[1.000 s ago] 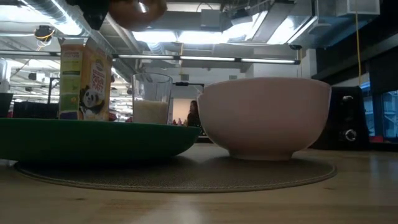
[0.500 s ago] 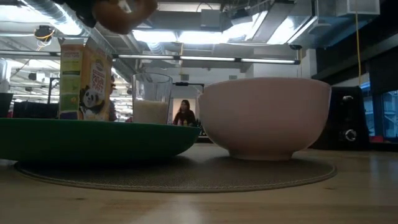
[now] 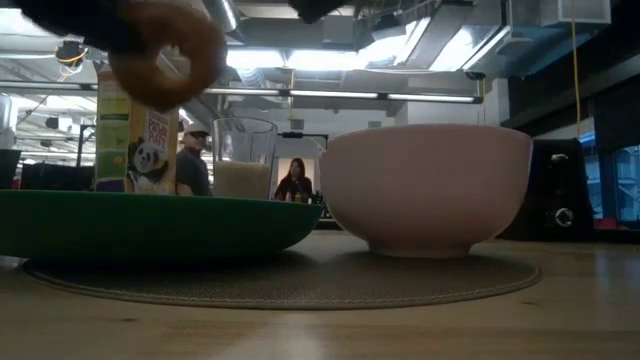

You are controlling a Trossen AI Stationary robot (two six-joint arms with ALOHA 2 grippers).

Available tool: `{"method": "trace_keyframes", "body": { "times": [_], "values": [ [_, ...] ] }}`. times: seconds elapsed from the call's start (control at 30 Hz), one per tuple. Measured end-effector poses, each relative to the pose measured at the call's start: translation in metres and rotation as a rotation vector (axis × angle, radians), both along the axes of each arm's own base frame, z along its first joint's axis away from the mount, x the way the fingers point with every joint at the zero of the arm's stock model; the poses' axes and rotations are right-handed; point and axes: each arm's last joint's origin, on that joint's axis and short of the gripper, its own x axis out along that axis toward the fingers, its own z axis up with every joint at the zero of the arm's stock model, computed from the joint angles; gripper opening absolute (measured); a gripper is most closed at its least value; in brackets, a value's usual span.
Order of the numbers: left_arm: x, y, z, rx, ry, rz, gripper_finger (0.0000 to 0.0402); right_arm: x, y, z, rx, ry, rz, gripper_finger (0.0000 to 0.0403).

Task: Arrange a breakfast setting
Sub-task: Put the toasted bagel on top of green plate

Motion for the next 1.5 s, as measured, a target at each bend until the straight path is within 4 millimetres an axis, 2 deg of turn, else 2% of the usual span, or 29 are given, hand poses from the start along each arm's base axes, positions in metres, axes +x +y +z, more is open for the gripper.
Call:
{"method": "trace_keyframes", "body": {
  "times": [0.3, 0.67, 1.03, 1.5],
  "values": [
    [0.014, -0.019, -0.038, 0.114, 0.133, 0.028, 0.0070, -0.005, 0.008, -0.009, 0.001, 0.004, 0.014, 0.0175],
    [0.026, -0.029, -0.081, 0.272, 0.295, -0.004, 0.0070, -0.005, 0.007, -0.009, -0.004, 0.006, 0.013, 0.0175],
    [0.035, -0.027, -0.091, 0.277, 0.303, 0.019, 0.0081, -0.004, 0.007, -0.009, -0.003, 0.005, 0.012, 0.0175],
    [0.035, -0.030, -0.092, 0.208, 0.329, -0.037, 0.0196, -0.004, 0.007, -0.009, -0.003, 0.003, 0.012, 0.0175]
  ]
}}
